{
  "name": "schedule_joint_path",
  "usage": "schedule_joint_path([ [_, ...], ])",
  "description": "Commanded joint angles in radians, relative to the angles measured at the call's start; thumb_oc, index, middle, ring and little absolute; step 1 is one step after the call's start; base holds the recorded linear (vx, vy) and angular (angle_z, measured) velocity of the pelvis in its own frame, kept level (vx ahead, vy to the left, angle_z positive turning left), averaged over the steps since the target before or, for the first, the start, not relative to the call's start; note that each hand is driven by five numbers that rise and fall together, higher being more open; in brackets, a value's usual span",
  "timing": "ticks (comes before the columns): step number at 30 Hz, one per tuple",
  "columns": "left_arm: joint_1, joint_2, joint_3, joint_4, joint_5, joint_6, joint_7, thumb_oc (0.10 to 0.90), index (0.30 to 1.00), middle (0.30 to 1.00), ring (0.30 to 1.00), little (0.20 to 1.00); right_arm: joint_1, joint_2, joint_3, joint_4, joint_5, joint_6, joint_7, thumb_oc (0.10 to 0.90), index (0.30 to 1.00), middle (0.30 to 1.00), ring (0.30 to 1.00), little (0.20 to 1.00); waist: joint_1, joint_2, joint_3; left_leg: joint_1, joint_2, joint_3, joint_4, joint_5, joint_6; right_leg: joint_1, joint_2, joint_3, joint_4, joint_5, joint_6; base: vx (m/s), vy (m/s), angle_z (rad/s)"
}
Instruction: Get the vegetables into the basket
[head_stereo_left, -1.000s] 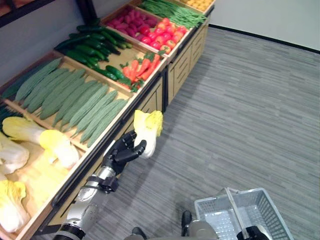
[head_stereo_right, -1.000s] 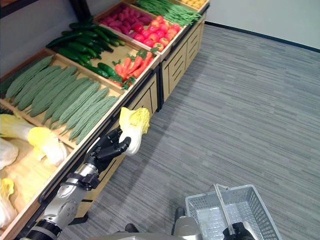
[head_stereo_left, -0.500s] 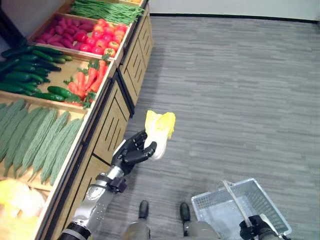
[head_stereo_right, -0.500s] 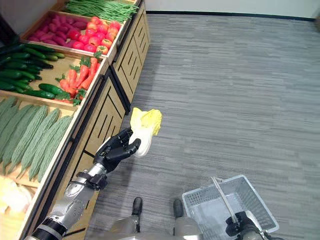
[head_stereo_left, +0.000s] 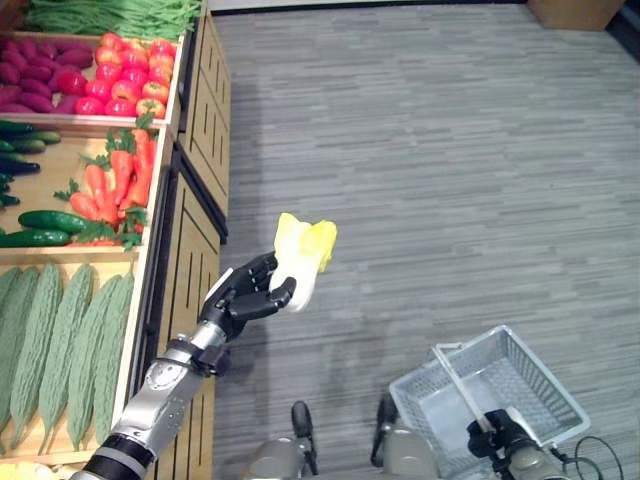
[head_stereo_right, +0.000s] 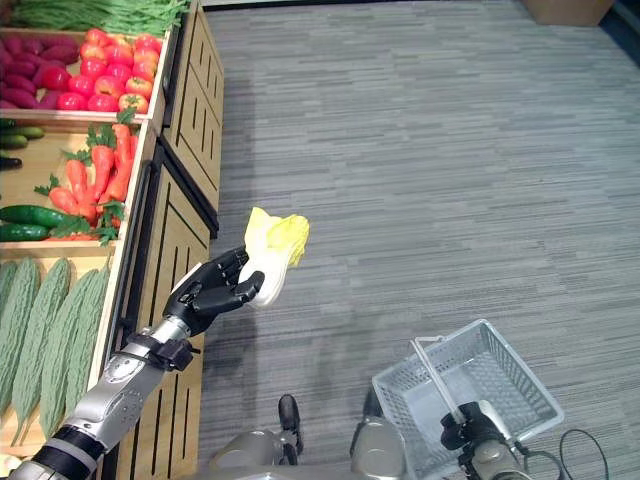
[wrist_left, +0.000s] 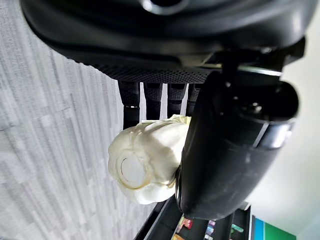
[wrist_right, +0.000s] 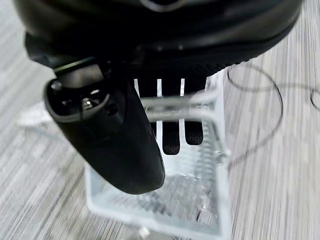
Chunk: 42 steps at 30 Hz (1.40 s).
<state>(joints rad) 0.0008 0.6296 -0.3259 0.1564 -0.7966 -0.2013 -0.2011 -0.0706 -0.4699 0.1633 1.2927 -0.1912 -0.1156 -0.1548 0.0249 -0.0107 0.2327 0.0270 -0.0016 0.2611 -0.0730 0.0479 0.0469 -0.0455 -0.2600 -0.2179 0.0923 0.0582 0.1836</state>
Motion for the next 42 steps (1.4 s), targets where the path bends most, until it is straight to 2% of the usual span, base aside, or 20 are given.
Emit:
schedule_joint_path([
  [1, -0.029, 0.021, 0.039, -0.163, 0.021, -0.096, -0.063, 0.400, 0.300, 0.300, 0.300, 0.300, -0.039, -0.121, 0.017, -0.004, -0.003, -0.020, -0.052, 0.400, 0.300, 0.300, 0.300, 0.300, 0.007, -0.023, -0.094, -0.033, 0.061, -0.039, 0.053, -0.036, -0.096, -0.017, -0.008, 0.034, -0.036, 0.056, 0.029, 0.03, -0.077, -0.15],
  [9, -0.047, 0.033, -0.004, -0.158, 0.072, -0.088, -0.060, 0.400, 0.300, 0.300, 0.300, 0.300, -0.101, -0.152, 0.024, -0.043, 0.039, -0.033, -0.081, 0.400, 0.300, 0.300, 0.300, 0.300, 0.003, -0.021, -0.127, 0.003, 0.085, -0.038, -0.010, 0.003, -0.129, 0.058, 0.030, 0.015, -0.166, 0.053, 0.028, 0.02, -0.104, -0.12],
  [11, -0.058, 0.079, -0.013, -0.179, 0.296, -0.113, 0.012, 0.400, 0.300, 0.300, 0.300, 0.300, -0.132, -0.208, 0.069, -0.200, 0.030, -0.061, -0.090, 0.400, 0.300, 0.300, 0.300, 0.300, -0.007, -0.014, -0.141, 0.022, 0.104, -0.038, -0.014, 0.009, -0.141, 0.078, 0.052, 0.019, -0.180, 0.040, 0.019, 0.03, -0.152, -0.03],
  [13, -0.075, 0.108, -0.019, -0.184, 0.384, -0.123, 0.041, 0.400, 0.300, 0.300, 0.300, 0.300, -0.143, -0.241, 0.090, -0.296, 0.015, -0.073, -0.088, 0.400, 0.300, 0.300, 0.300, 0.300, -0.012, -0.013, -0.148, 0.028, 0.110, -0.034, -0.014, 0.009, -0.144, 0.083, 0.056, 0.022, -0.180, 0.036, 0.017, 0.00, -0.069, -0.05],
  [14, -0.104, 0.155, -0.031, -0.200, 0.513, -0.144, 0.079, 0.400, 0.300, 0.300, 0.300, 0.300, -0.150, -0.298, 0.108, -0.450, -0.004, -0.094, -0.080, 0.400, 0.300, 0.300, 0.300, 0.300, -0.021, -0.011, -0.159, 0.034, 0.117, -0.026, -0.014, 0.007, -0.148, 0.084, 0.063, 0.032, -0.180, 0.031, 0.015, -0.01, -0.058, -0.13],
  [15, -0.135, 0.191, -0.048, -0.213, 0.586, -0.161, 0.101, 0.400, 0.300, 0.300, 0.300, 0.300, -0.163, -0.325, 0.119, -0.523, -0.008, -0.109, -0.080, 0.400, 0.300, 0.300, 0.300, 0.300, -0.028, -0.010, -0.169, 0.037, 0.119, -0.022, -0.014, 0.006, -0.150, 0.083, 0.065, 0.038, -0.180, 0.031, 0.015, 0.00, -0.044, -0.17],
  [20, -0.237, 0.244, -0.121, -0.237, 0.716, -0.189, 0.149, 0.400, 0.300, 0.300, 0.300, 0.300, -0.217, -0.341, 0.142, -0.620, 0.004, -0.126, -0.085, 0.400, 0.300, 0.300, 0.300, 0.300, -0.034, -0.007, -0.177, 0.041, 0.123, -0.019, -0.014, 0.003, -0.151, 0.083, 0.066, 0.045, -0.180, 0.036, 0.016, 0.00, -0.005, -0.05],
  [22, -0.304, 0.283, -0.187, -0.254, 0.812, -0.204, 0.157, 0.400, 0.300, 0.300, 0.300, 0.300, -0.241, -0.344, 0.147, -0.657, 0.021, -0.134, -0.087, 0.400, 0.300, 0.300, 0.300, 0.300, -0.036, -0.006, -0.181, 0.042, 0.123, -0.019, -0.014, 0.002, -0.153, 0.083, 0.066, 0.045, -0.180, 0.035, 0.018, 0.00, 0.000, 0.00],
  [25, -0.372, 0.297, -0.262, -0.265, 0.908, -0.221, 0.156, 0.400, 0.300, 0.300, 0.300, 0.300, -0.270, -0.343, 0.154, -0.700, 0.032, -0.141, -0.091, 0.400, 0.300, 0.300, 0.300, 0.300, -0.042, -0.002, -0.188, 0.046, 0.121, -0.015, -0.014, -0.001, -0.154, 0.083, 0.064, 0.048, -0.180, 0.036, 0.020, 0.00, 0.000, 0.00],
  [28, -0.406, 0.264, -0.297, -0.256, 0.979, -0.227, 0.193, 0.400, 0.300, 0.300, 0.300, 0.300, -0.295, -0.329, 0.163, -0.718, 0.034, -0.146, -0.098, 0.400, 0.300, 0.300, 0.300, 0.300, -0.044, -0.004, -0.192, 0.051, 0.122, -0.011, -0.014, -0.004, -0.154, 0.086, 0.064, 0.051, -0.180, 0.035, 0.020, 0.00, -0.001, -0.01],
  [31, -0.395, 0.233, -0.297, -0.251, 0.970, -0.223, 0.198, 0.400, 0.300, 0.300, 0.300, 0.300, -0.307, -0.321, 0.168, -0.724, 0.037, -0.142, -0.098, 0.400, 0.300, 0.300, 0.300, 0.300, -0.044, -0.005, -0.194, 0.053, 0.123, -0.011, -0.014, -0.005, -0.153, 0.088, 0.065, 0.053, -0.180, 0.036, 0.019, 0.00, -0.003, -0.02],
  [35, -0.444, 0.176, -0.377, -0.248, 1.017, -0.221, 0.198, 0.400, 0.300, 0.300, 0.300, 0.300, -0.435, -0.255, 0.238, -0.698, 0.054, -0.138, -0.115, 0.400, 0.300, 0.300, 0.300, 0.300, -0.042, -0.001, -0.198, 0.061, 0.126, -0.003, -0.014, -0.008, -0.154, 0.088, 0.068, 0.062, -0.180, 0.034, 0.017, 0.02, -0.007, -0.06],
  [39, -0.443, 0.144, -0.396, -0.218, 1.031, -0.216, 0.201, 0.400, 0.300, 0.300, 0.300, 0.300, -0.457, -0.221, 0.243, -0.716, 0.080, -0.142, -0.118, 0.400, 0.300, 0.300, 0.300, 0.300, -0.045, 0.000, -0.195, 0.063, 0.129, 0.001, -0.014, -0.009, -0.154, 0.087, 0.069, 0.067, -0.180, 0.034, 0.015, 0.01, -0.003, -0.03],
  [42, -0.466, 0.105, -0.435, -0.160, 1.118, -0.212, 0.213, 0.400, 0.300, 0.300, 0.300, 0.300, -0.462, -0.181, 0.242, -0.775, 0.131, -0.155, -0.111, 0.400, 0.300, 0.300, 0.300, 0.300, -0.052, 0.001, -0.195, 0.068, 0.130, 0.006, -0.014, -0.012, -0.154, 0.088, 0.072, 0.074, -0.180, 0.031, 0.013, 0.02, -0.004, -0.08],
])
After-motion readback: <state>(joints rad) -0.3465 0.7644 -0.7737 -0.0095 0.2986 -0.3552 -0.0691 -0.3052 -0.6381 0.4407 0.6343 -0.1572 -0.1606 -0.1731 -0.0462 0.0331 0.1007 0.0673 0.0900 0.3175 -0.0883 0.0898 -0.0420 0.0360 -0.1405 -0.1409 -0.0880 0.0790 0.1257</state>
